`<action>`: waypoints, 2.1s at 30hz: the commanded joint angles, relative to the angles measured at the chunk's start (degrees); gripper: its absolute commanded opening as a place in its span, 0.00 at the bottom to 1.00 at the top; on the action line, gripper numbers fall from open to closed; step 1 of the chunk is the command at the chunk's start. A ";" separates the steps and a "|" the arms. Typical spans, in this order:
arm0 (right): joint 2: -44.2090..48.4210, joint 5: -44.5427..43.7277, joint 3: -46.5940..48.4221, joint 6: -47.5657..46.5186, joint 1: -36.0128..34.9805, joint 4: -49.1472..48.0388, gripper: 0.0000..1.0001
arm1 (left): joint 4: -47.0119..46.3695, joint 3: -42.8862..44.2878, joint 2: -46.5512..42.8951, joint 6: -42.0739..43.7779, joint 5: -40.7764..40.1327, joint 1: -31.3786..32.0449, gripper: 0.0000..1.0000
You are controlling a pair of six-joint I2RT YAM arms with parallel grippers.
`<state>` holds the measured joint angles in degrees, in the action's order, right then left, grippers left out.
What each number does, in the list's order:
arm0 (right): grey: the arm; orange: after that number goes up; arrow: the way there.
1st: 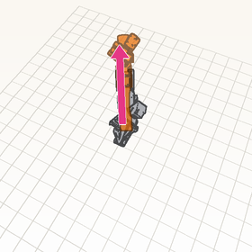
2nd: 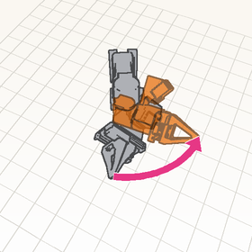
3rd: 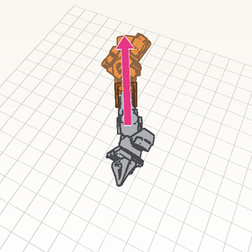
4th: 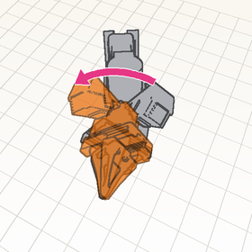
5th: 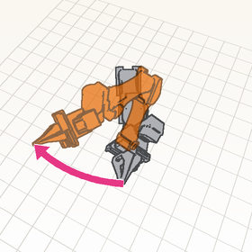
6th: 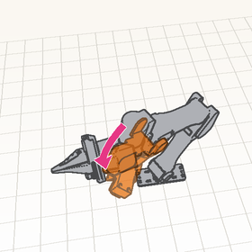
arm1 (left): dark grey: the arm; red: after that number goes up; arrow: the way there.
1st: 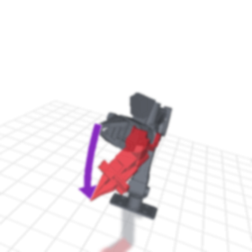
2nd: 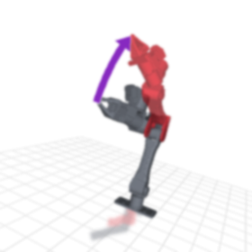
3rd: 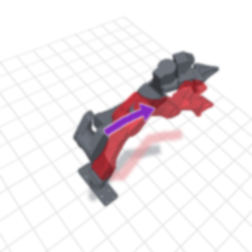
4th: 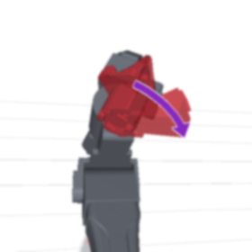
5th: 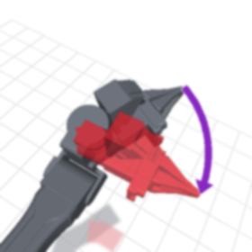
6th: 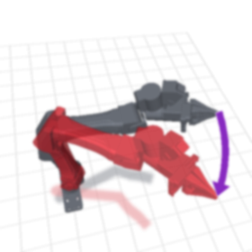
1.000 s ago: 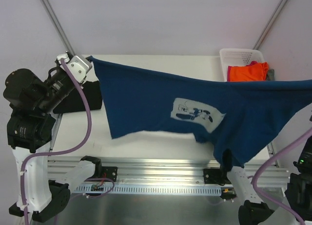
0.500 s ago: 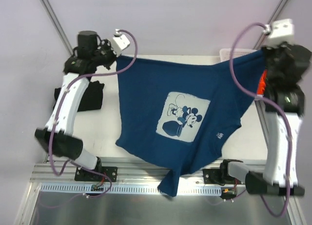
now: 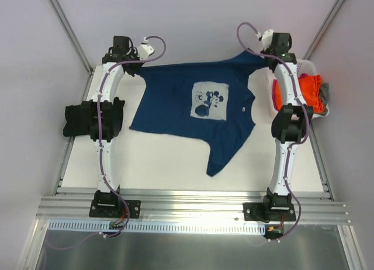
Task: Fold and stack the t-shirts
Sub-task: Flatten out the tshirt
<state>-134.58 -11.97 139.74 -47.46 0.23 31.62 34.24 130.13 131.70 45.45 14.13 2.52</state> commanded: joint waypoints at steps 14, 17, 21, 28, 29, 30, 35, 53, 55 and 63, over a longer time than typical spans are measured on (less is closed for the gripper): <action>18.29 9.38 -22.75 15.70 -1.38 5.35 0.00 | 0.83 -8.99 -11.42 -4.83 -2.01 0.38 0.00; 26.19 17.03 -27.06 19.24 -0.40 13.08 0.00 | 1.97 -18.92 -22.39 -12.65 4.74 0.64 0.00; 42.97 26.80 -40.75 27.41 4.51 16.01 0.00 | 3.38 -32.62 -37.19 -26.08 20.98 0.64 0.00; 76.81 33.76 -63.26 26.29 4.52 26.88 0.00 | 7.05 -60.06 -63.73 -29.72 26.83 3.18 0.00; 83.28 33.76 -64.06 25.67 4.69 29.62 0.01 | 8.72 -61.29 -68.72 -28.85 26.91 3.36 0.00; 86.21 33.68 -63.89 24.97 4.78 32.17 0.00 | 12.83 -62.26 -71.21 -27.71 26.74 3.54 0.00; 100.55 33.24 -54.88 20.57 4.78 47.90 0.00 | 22.96 -60.88 -84.38 -28.49 25.95 3.80 0.00; 88.30 3.71 -42.11 17.41 -3.83 13.84 0.00 | 14.63 -17.39 -64.40 -23.39 16.99 3.98 0.00; 85.38 2.23 -40.17 16.09 -3.83 10.50 0.00 | 14.54 -10.61 -58.96 -23.31 16.55 3.98 0.00; 81.15 -4.46 -32.53 12.40 -3.66 4.86 0.00 | 11.56 -9.80 -58.57 -23.39 17.77 3.98 0.00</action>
<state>-56.71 -11.20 99.94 -32.40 -3.27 44.40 49.95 119.07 78.04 21.43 30.98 6.09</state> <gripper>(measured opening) 0.009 0.011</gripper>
